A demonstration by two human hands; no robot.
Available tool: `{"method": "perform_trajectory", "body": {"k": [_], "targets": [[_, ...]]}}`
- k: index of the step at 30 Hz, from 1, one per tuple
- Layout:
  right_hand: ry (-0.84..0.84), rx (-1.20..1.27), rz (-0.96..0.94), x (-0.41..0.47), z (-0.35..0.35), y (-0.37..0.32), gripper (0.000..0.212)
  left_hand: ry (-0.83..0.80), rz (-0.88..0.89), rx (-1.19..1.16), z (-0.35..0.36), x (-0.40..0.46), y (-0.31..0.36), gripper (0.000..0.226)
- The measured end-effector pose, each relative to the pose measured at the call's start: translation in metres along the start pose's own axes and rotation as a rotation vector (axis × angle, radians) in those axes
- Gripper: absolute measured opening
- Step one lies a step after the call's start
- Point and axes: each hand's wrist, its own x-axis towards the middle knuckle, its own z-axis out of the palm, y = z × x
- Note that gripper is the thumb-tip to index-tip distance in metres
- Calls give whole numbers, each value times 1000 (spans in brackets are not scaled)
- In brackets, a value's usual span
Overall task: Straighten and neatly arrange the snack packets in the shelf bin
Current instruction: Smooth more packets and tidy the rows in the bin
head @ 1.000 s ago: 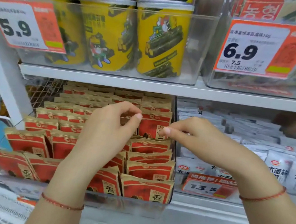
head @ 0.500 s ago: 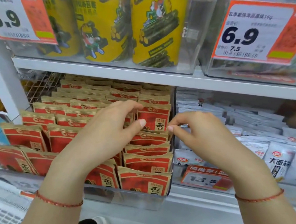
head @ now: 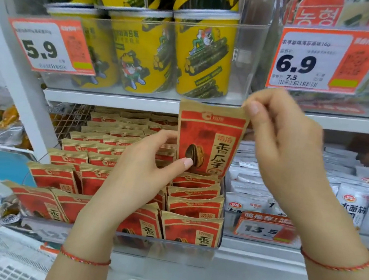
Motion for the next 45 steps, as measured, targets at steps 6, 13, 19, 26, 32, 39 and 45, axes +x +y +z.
{"method": "perform_trajectory", "body": {"k": [6,13,19,26,32,39,45], "targets": [[189,299,25,5,-9,-15,17,8,89,-287,-1,-5,13,22],[113,663,358,8,1,-5,24,116,2,-516,-6,-5,18,24],[42,707,425,6,6,0,20,107,-53,-552,-7,-4,14,30],[62,731,419,8,3,-3,17,100,-54,-593,-9,-5,17,27],[137,736,387,9,1,-6,14,55,-57,-589,-10,-5,18,28],[22,914,505,11,-2,-10,27,46,-165,-664,-7,-5,16,38],[-30,844,436,9,-1,-20,14,5,-358,-704,-5,-2,14,48]]}}
